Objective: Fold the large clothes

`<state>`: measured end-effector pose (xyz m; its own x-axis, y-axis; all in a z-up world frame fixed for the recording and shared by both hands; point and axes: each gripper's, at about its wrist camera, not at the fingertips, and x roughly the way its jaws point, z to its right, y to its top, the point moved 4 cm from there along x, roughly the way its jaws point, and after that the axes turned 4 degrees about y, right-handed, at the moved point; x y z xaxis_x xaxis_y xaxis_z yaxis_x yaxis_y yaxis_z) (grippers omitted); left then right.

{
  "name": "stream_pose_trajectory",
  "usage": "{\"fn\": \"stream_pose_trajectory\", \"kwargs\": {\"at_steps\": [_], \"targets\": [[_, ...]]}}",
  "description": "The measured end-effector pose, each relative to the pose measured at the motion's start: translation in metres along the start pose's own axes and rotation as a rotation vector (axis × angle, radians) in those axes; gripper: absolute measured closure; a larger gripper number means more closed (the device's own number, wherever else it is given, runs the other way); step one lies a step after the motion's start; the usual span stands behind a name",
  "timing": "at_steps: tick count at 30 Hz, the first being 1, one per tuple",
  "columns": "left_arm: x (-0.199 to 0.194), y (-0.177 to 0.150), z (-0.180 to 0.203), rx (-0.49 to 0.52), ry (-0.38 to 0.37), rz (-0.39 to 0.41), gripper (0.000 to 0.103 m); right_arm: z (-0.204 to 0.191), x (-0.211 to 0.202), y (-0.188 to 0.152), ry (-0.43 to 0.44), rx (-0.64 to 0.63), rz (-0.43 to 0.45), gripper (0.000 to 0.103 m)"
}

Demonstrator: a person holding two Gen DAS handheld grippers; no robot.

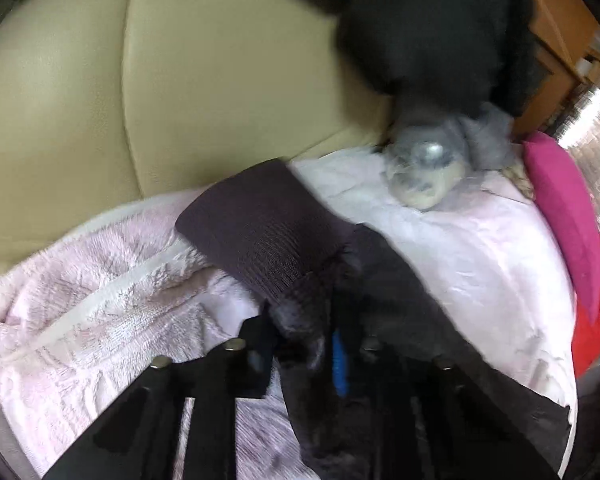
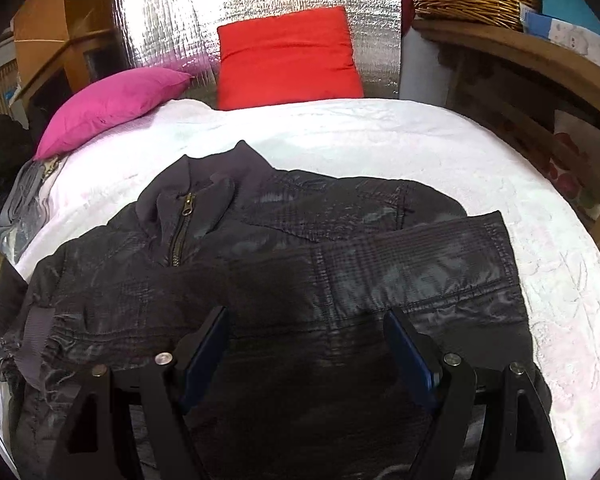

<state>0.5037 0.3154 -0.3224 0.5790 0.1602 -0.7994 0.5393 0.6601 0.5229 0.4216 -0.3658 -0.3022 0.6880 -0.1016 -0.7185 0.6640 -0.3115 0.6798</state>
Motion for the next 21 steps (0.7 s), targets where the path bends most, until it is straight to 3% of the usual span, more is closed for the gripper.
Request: {"fn": "stream_pose_trajectory", "kwargs": {"at_steps": [5, 10, 15, 18, 21], "targets": [[-0.075, -0.014, 0.061, 0.168, -0.057, 0.117, 0.085, 0.008, -0.014, 0.004, 0.013, 0.028, 0.028, 0.021], [-0.159, -0.072, 0.148, 0.389, -0.23, 0.202, 0.085, 0.022, -0.024, 0.004, 0.034, 0.072, 0.038, 0.021], [-0.209, -0.168, 0.233, 0.623, -0.399, 0.149, 0.085, 0.044, -0.035, 0.003, 0.06, 0.141, 0.048, 0.021], [-0.229, -0.239, 0.276, 0.763, -0.505, 0.069, 0.085, 0.058, -0.042, 0.004, 0.094, 0.19, 0.057, 0.021], [-0.236, -0.303, 0.303, 0.883, -0.554, -0.019, 0.085, 0.072, -0.047, 0.004, 0.135, 0.237, 0.063, 0.021]]}}
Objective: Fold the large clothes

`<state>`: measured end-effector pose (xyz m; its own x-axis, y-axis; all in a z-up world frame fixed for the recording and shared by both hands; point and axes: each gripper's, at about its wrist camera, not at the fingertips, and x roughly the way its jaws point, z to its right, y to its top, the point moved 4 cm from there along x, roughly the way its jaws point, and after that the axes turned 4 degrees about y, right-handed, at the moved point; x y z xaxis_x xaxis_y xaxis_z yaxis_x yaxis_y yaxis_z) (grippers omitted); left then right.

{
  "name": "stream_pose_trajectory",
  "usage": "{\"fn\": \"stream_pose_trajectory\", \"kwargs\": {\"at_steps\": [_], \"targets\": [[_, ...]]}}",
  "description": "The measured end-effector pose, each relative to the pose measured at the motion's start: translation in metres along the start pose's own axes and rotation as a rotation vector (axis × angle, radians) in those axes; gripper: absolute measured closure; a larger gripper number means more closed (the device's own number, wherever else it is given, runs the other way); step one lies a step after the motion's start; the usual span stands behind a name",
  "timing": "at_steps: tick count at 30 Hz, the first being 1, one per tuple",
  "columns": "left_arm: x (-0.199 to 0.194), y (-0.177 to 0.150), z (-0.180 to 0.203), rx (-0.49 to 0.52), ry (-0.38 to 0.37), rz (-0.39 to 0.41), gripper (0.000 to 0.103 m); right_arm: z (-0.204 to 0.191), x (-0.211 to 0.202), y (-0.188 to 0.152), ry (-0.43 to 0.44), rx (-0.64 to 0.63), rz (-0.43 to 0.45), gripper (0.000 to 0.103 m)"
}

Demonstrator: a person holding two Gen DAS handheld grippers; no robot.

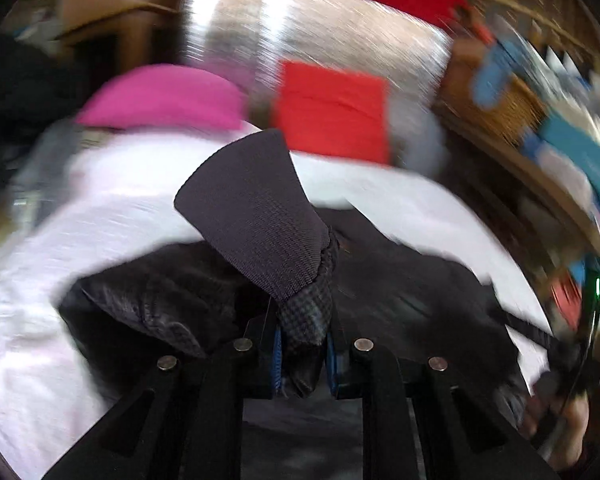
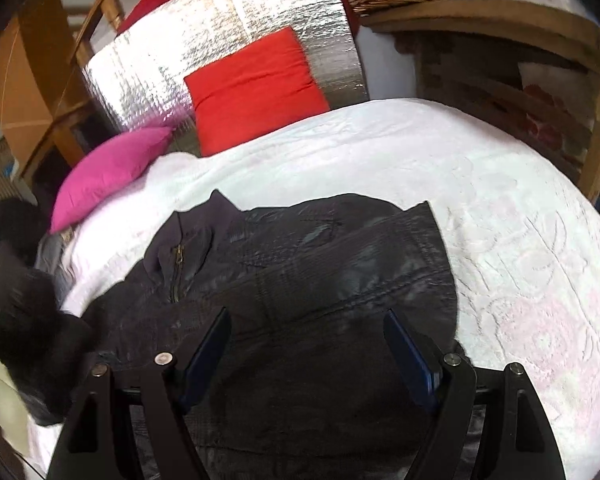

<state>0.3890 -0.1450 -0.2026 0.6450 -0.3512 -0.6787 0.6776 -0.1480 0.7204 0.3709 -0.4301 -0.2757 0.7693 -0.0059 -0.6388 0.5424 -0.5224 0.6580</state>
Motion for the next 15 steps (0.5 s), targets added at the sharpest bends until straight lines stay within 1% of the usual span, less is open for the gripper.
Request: {"fn": "stream_pose_trajectory", "kwargs": {"at_steps": [1, 3, 4, 5, 6, 7, 8, 10, 12, 13, 14, 15], "targets": [[0.005, -0.007, 0.014, 0.027, -0.015, -0.026, 0.085, 0.003, -0.001, 0.001, 0.021, 0.016, -0.002, 0.021], [0.02, -0.026, 0.042, 0.075, -0.07, -0.122, 0.083, 0.013, -0.002, 0.003, 0.081, 0.062, -0.02, 0.021], [0.028, -0.036, 0.051, 0.086, -0.106, -0.184, 0.074, 0.016, -0.003, 0.003, 0.105, 0.082, -0.028, 0.021], [0.033, -0.044, 0.056, 0.091, -0.138, -0.239, 0.057, 0.02, -0.002, 0.003, 0.139, 0.11, -0.039, 0.021], [0.034, -0.05, 0.058, 0.086, -0.17, -0.272, 0.051, 0.022, -0.001, 0.004, 0.171, 0.137, -0.05, 0.021], [0.03, -0.053, 0.057, 0.079, -0.19, -0.279, 0.043, 0.023, 0.001, 0.004, 0.203, 0.159, -0.062, 0.021], [0.022, -0.056, 0.056, 0.075, -0.212, -0.283, 0.037, 0.024, 0.002, 0.004, 0.231, 0.175, -0.072, 0.021], [0.003, -0.058, 0.05, 0.076, -0.225, -0.257, 0.035, 0.019, 0.005, 0.003, 0.293, 0.198, -0.1, 0.021], [-0.02, -0.052, 0.038, 0.076, -0.225, -0.192, 0.034, 0.011, 0.007, 0.0, 0.331, 0.197, -0.118, 0.021], [-0.031, -0.046, 0.025, 0.067, -0.219, -0.15, 0.032, 0.006, 0.008, -0.001, 0.344, 0.187, -0.125, 0.021], [-0.042, -0.039, 0.009, 0.048, -0.193, -0.103, 0.028, -0.002, 0.01, -0.003, 0.364, 0.169, -0.142, 0.021], [-0.043, -0.029, -0.003, 0.028, -0.162, -0.065, 0.026, -0.008, 0.011, -0.006, 0.38, 0.155, -0.163, 0.021]]}}
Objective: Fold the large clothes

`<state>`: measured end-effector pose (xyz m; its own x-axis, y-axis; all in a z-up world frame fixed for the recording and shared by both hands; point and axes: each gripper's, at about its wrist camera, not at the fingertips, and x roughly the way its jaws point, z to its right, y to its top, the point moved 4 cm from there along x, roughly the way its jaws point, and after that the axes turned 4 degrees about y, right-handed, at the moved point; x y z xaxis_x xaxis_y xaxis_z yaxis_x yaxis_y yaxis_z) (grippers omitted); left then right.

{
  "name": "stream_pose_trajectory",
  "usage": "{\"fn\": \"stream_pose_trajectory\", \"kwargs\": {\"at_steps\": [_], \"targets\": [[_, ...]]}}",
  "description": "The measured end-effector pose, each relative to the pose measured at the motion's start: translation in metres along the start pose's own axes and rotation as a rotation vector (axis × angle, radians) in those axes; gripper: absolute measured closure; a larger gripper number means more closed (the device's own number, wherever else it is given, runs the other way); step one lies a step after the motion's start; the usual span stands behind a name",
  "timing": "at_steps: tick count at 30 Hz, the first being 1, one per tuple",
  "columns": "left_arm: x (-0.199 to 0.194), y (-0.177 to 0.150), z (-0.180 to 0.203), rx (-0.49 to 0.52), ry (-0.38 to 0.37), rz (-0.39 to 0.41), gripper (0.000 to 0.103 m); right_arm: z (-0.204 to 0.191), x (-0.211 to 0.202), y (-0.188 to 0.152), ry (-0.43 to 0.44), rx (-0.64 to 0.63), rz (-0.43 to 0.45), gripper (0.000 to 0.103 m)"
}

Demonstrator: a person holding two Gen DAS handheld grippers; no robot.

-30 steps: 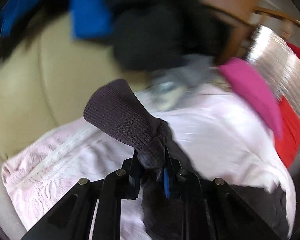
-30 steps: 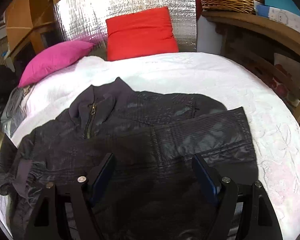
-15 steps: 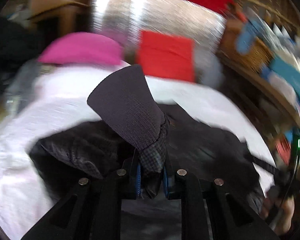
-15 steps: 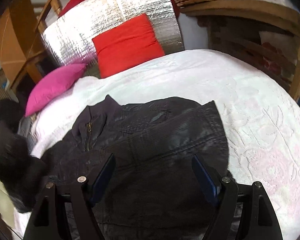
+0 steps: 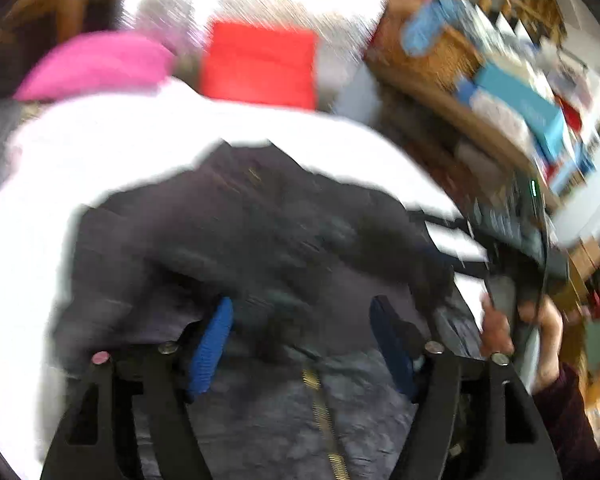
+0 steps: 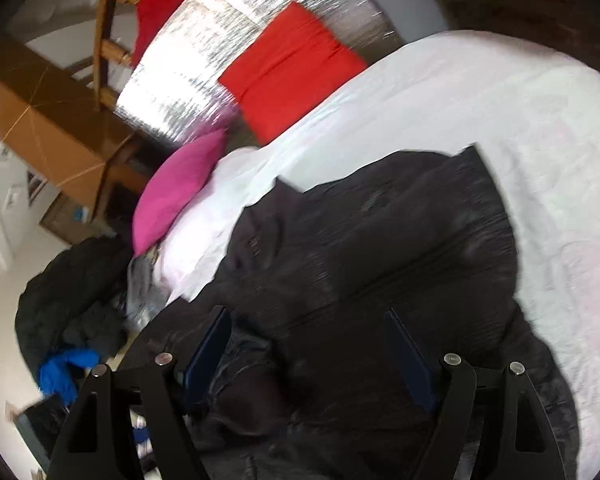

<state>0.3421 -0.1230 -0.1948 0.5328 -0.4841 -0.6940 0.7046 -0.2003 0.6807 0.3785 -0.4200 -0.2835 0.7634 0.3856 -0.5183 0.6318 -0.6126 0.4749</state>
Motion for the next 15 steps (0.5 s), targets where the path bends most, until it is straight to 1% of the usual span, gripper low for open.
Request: {"fn": "stream_pose_trajectory", "kwargs": {"at_steps": [1, 3, 4, 5, 7, 8, 11, 14, 15], "targets": [[-0.008, 0.007, -0.018, -0.024, 0.041, 0.047, 0.025, -0.004, 0.004, -0.003, 0.016, -0.004, -0.033, 0.021], [-0.019, 0.014, -0.054, -0.095, 0.078, 0.096, 0.025, -0.007, 0.009, -0.011, 0.046, 0.014, -0.092, 0.021], [-0.02, 0.014, -0.069, -0.124, 0.087, 0.103, 0.025, -0.006, 0.007, -0.012, 0.049, 0.028, -0.1, 0.021], [-0.02, 0.013, -0.086, -0.154, 0.115, 0.109, 0.025, -0.005, 0.005, -0.014, 0.047, 0.039, -0.106, 0.021], [-0.01, 0.012, -0.109, -0.175, 0.218, 0.095, 0.026, 0.0, 0.004, -0.017, 0.057, 0.059, -0.124, 0.021], [-0.006, 0.011, -0.116, -0.186, 0.239, 0.078, 0.027, 0.002, 0.005, -0.019, 0.077, 0.074, -0.137, 0.021], [0.003, 0.013, -0.12, -0.204, 0.176, 0.058, 0.026, 0.007, 0.011, -0.025, 0.117, 0.124, -0.172, 0.021], [0.008, 0.009, -0.112, -0.173, 0.17, 0.029, 0.025, -0.003, 0.022, -0.035, 0.147, 0.113, -0.226, 0.021], [0.013, 0.007, -0.11, -0.163, 0.171, 0.006, 0.025, -0.009, 0.026, -0.039, 0.152, 0.096, -0.239, 0.021]]}}
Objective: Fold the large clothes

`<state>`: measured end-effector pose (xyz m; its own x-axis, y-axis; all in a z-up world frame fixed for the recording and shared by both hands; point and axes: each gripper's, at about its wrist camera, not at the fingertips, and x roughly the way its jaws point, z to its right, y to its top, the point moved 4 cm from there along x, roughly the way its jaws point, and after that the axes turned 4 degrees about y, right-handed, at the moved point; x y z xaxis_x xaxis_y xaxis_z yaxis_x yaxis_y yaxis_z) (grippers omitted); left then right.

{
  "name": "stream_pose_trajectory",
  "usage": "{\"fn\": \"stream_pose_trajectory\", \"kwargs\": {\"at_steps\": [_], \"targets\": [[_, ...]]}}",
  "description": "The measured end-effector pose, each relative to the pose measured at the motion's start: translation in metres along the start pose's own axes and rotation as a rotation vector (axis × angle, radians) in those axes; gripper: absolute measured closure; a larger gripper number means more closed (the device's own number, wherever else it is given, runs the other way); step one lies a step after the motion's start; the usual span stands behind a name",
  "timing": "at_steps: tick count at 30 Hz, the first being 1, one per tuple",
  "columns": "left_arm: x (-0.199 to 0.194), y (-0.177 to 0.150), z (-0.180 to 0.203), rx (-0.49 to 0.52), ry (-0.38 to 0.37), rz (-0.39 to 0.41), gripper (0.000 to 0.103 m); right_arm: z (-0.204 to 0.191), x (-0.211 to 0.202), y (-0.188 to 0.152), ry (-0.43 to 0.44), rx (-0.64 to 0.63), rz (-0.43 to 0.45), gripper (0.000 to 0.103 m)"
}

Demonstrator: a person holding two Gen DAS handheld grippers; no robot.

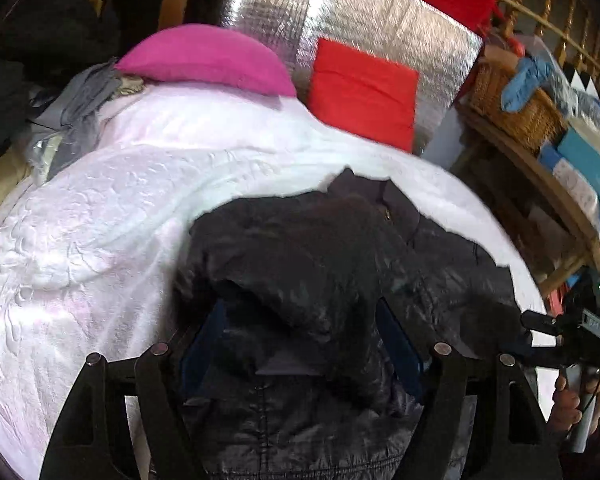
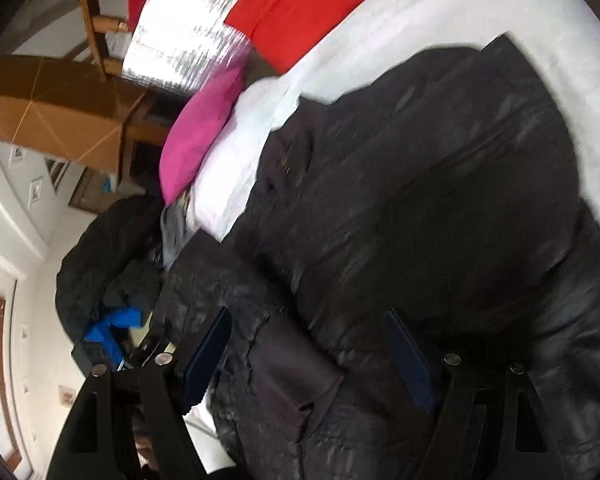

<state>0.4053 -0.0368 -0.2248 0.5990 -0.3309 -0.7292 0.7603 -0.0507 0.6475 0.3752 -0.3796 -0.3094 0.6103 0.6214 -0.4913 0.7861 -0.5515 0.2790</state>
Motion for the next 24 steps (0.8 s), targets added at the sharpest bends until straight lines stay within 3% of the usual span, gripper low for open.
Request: {"fn": "stream_pose_trajectory", "kwargs": {"at_steps": [3, 6, 9, 12, 14, 17, 22, 24], "targets": [[0.008, -0.006, 0.013, 0.03, 0.011, -0.041, 0.025, -0.008, 0.023, -0.008, -0.07, -0.067, -0.037, 0.021], [0.004, -0.008, 0.021, 0.056, 0.005, -0.022, 0.025, -0.006, 0.044, -0.013, -0.117, -0.099, -0.077, 0.021], [-0.02, -0.007, 0.02, 0.067, -0.096, 0.035, 0.025, -0.017, 0.057, -0.025, -0.08, -0.153, -0.143, 0.021], [-0.045, -0.004, 0.017, 0.092, -0.163, 0.122, 0.025, -0.031, 0.051, -0.032, 0.046, -0.163, -0.187, 0.023], [-0.055, -0.002, 0.01, 0.096, -0.155, 0.169, 0.02, -0.033, 0.042, -0.03, 0.044, -0.182, -0.161, 0.023], [-0.057, 0.005, -0.005, 0.05, -0.159, 0.188, 0.02, -0.023, 0.045, -0.03, -0.029, -0.178, -0.156, 0.022], [-0.032, 0.01, -0.031, -0.05, -0.058, 0.13, 0.02, -0.017, 0.071, -0.041, -0.028, -0.163, -0.217, 0.024], [-0.016, 0.009, -0.04, -0.077, -0.013, 0.082, 0.02, -0.027, 0.079, -0.049, -0.03, -0.216, -0.226, 0.038]]}}
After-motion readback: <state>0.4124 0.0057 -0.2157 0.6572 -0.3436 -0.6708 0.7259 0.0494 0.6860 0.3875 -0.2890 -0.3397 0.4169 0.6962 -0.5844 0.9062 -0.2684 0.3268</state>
